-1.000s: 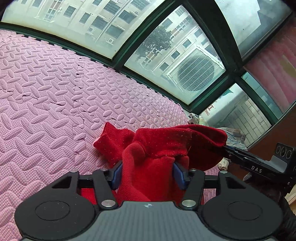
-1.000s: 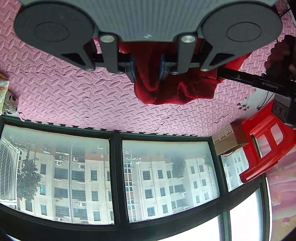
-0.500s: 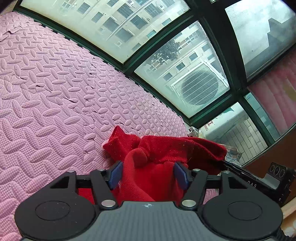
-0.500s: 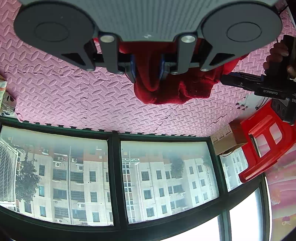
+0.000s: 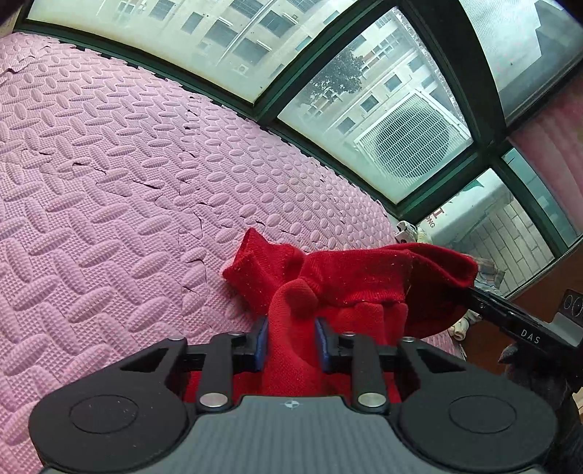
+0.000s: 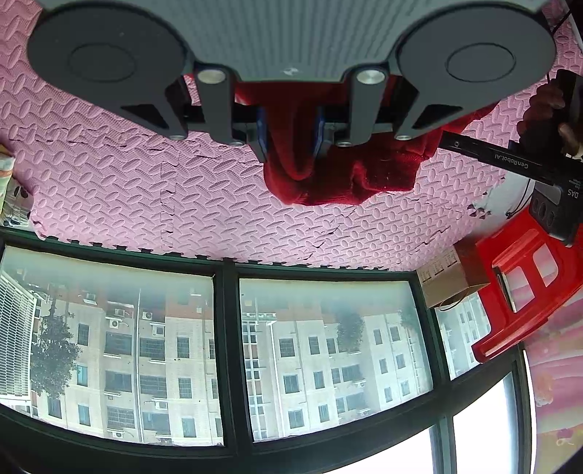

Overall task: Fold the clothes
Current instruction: 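Lift the red pants up with both tools and shake them out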

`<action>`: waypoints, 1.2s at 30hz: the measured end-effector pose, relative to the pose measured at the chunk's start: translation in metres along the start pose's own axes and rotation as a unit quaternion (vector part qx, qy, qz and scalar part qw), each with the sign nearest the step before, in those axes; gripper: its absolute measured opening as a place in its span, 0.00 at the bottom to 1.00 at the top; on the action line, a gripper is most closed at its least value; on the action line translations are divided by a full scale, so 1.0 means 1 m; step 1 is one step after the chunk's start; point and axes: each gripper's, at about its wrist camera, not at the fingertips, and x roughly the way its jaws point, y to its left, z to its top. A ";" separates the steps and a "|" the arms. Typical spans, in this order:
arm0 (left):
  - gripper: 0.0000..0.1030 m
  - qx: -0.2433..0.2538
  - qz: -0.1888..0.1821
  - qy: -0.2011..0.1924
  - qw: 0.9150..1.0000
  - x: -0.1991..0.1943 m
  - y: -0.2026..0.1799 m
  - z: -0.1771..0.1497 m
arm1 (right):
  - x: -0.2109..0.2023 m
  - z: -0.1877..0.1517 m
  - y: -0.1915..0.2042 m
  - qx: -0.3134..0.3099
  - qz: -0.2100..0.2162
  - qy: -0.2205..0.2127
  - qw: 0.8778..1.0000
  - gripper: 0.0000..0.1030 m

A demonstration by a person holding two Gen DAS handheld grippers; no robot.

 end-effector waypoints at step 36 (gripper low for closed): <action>0.09 0.183 -0.071 -0.245 0.949 -0.187 -0.156 0.054 | -0.143 0.096 0.027 -0.086 -0.007 -0.196 0.977 0.18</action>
